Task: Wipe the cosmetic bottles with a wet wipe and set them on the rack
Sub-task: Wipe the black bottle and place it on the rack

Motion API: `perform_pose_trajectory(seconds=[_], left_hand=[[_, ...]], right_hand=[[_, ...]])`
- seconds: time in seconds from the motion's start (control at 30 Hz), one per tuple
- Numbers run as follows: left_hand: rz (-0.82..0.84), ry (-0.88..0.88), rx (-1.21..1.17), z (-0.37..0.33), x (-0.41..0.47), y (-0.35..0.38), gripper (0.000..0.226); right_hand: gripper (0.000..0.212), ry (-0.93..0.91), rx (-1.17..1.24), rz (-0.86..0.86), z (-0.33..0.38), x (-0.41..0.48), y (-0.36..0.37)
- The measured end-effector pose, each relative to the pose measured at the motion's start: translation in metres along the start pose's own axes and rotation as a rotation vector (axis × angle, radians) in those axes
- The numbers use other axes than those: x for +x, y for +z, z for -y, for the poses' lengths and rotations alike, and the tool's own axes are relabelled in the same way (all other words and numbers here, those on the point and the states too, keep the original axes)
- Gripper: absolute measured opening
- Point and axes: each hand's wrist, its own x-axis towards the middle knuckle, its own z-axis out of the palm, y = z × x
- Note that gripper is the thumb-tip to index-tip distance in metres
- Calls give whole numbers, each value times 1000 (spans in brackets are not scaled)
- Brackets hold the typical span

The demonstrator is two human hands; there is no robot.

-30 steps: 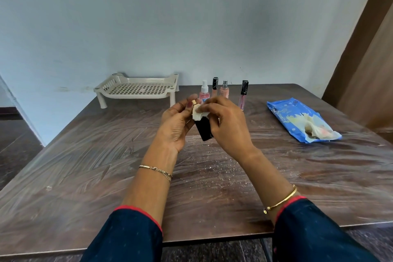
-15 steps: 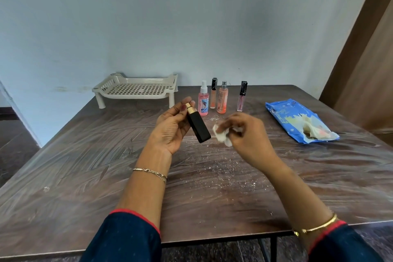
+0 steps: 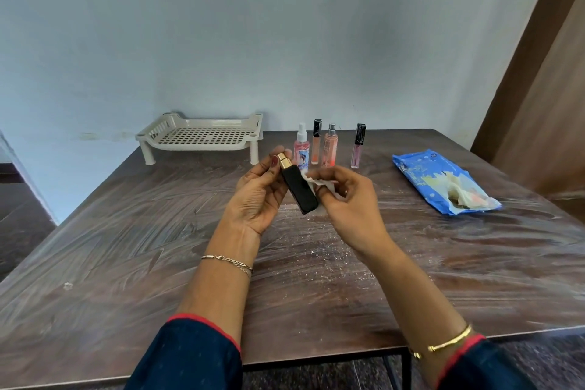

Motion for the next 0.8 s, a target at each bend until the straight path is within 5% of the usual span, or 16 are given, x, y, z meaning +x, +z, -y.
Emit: perform_pose_trajectory(seconds=[0.3,0.53,0.8], left_hand=[[-26,23,-80,-3,-1,-2,29],[78,3,-127,1,-1,0,24],[92,-110,191,7,-2,6,30]], right_hand=[[24,168,306,43,0,-26,0],[60,-45,31,18,2,-16,16],[49,-176,-189,-232,1,-9,6]])
